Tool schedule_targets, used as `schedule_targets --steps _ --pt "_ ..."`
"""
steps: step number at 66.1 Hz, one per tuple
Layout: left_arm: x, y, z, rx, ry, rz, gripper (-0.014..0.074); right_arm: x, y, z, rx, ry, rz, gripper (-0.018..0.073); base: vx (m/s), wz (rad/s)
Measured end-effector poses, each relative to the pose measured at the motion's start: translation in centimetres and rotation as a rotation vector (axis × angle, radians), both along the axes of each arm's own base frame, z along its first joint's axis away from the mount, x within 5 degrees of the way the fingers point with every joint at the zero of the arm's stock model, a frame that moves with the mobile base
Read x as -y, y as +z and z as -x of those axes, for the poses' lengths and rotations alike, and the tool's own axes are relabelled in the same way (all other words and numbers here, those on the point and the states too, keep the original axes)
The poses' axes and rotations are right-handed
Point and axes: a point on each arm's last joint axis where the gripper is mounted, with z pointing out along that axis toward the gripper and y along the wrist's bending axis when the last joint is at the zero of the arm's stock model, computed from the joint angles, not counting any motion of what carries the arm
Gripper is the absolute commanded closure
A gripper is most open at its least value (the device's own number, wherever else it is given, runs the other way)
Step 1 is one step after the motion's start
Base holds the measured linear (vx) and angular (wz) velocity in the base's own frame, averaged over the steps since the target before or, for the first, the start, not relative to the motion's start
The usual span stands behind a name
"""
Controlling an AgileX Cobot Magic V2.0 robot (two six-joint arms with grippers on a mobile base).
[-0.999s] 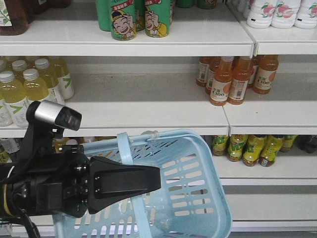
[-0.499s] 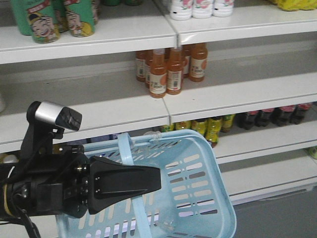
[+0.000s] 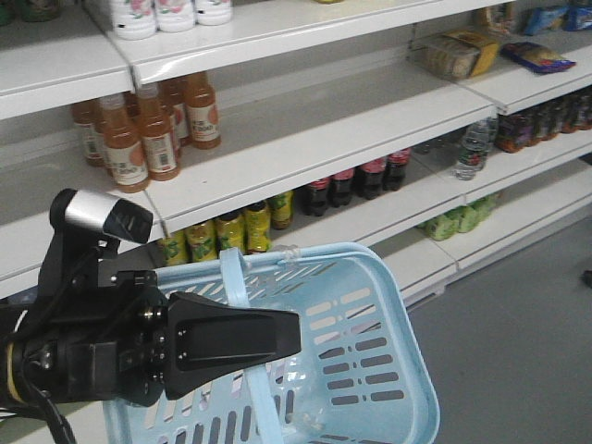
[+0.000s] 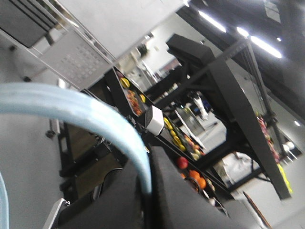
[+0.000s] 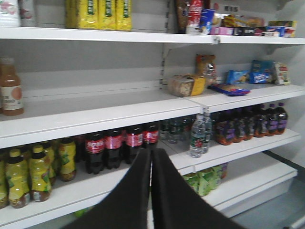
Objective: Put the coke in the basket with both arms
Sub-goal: 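Drive the base away from the shelf carrying the basket in the left gripper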
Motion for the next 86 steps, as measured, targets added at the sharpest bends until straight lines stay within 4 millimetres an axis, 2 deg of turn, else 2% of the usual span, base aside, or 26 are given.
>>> schedule_targets --steps 86 --pt "0.0 0.0 0.0 0.0 0.0 0.0 0.0603 0.0 0.0 0.0 0.0 0.0 0.0 0.0564 0.02 -0.56"
